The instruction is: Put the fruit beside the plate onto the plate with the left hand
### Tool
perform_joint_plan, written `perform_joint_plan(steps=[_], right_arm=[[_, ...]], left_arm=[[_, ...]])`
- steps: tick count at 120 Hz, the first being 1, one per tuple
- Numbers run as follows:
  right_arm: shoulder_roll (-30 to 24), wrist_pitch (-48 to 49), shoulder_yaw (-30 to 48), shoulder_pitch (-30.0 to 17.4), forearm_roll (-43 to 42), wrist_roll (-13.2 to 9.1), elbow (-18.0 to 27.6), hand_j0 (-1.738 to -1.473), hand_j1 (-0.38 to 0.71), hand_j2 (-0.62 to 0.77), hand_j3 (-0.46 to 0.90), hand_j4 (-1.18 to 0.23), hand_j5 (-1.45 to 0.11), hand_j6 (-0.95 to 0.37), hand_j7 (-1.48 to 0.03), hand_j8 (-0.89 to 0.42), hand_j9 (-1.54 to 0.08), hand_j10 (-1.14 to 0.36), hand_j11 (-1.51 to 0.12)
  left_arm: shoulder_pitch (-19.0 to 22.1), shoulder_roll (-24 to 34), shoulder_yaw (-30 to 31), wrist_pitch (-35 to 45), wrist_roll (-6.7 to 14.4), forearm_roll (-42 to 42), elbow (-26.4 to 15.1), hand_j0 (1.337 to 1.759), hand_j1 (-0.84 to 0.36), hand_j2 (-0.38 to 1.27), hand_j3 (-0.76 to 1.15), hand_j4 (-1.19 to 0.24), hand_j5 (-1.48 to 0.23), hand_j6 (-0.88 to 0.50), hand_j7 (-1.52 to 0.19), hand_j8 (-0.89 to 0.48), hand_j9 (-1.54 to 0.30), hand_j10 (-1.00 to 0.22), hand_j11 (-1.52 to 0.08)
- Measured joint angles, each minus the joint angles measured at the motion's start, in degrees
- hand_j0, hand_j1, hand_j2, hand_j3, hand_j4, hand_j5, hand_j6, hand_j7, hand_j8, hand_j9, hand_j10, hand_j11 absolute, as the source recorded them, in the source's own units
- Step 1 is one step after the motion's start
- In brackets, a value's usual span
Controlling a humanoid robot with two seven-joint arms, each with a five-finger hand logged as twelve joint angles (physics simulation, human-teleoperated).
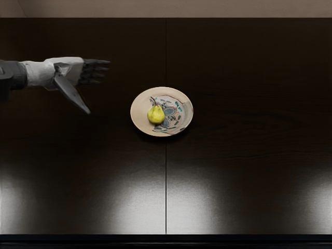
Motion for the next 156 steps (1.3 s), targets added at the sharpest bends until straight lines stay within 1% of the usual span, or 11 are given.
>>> perform_joint_plan(steps=[10,28,57,156], right_arm=[[0.0,0.0,0.0,0.0,0.0,0.0,0.0,-1.658,-0.33,0.0,0.0,-0.02,-0.02,-0.02,-0.02,-0.02,-0.02,-0.02,-0.02],[0.0,0.0,0.0,0.0,0.0,0.0,0.0,-1.658,-0.33,0.0,0.0,-0.02,-0.02,-0.02,-0.02,-0.02,-0.02,-0.02,-0.02],[0.0,0.0,0.0,0.0,0.0,0.0,0.0,-1.658,-0.33,0.0,0.0,-0.02,-0.02,-0.02,-0.02,-0.02,-0.02,-0.02,-0.02],[0.0,0.0,0.0,0.0,0.0,0.0,0.0,-1.658,-0.33,0.0,0.0,-0.02,-0.02,-0.02,-0.02,-0.02,-0.02,-0.02,-0.02]], left_arm=[[3.2,2.8,-2.8,-3.3,-0.1,-0.5,0.0,1.658,0.34,0.0,0.0,-0.01,-0.01,-0.01,-0.01,-0.01,-0.01,-0.01,-0.01],[4.5,5.1,-5.9,-5.4,-0.2,-1.7,0.0,1.658,0.35,0.0,0.0,0.0,0.0,0.0,0.0,0.0,0.0,0.0,0.0],[4.5,5.1,-6.9,-6.0,-0.2,-2.4,0.0,1.658,0.35,0.0,0.0,0.0,0.0,0.0,0.0,0.0,0.0,0.0,0.0],[4.5,5.1,-7.0,-6.0,-0.2,-2.5,0.0,1.658,0.35,0.0,0.0,0.0,0.0,0.0,0.0,0.0,0.0,0.0,0.0]])
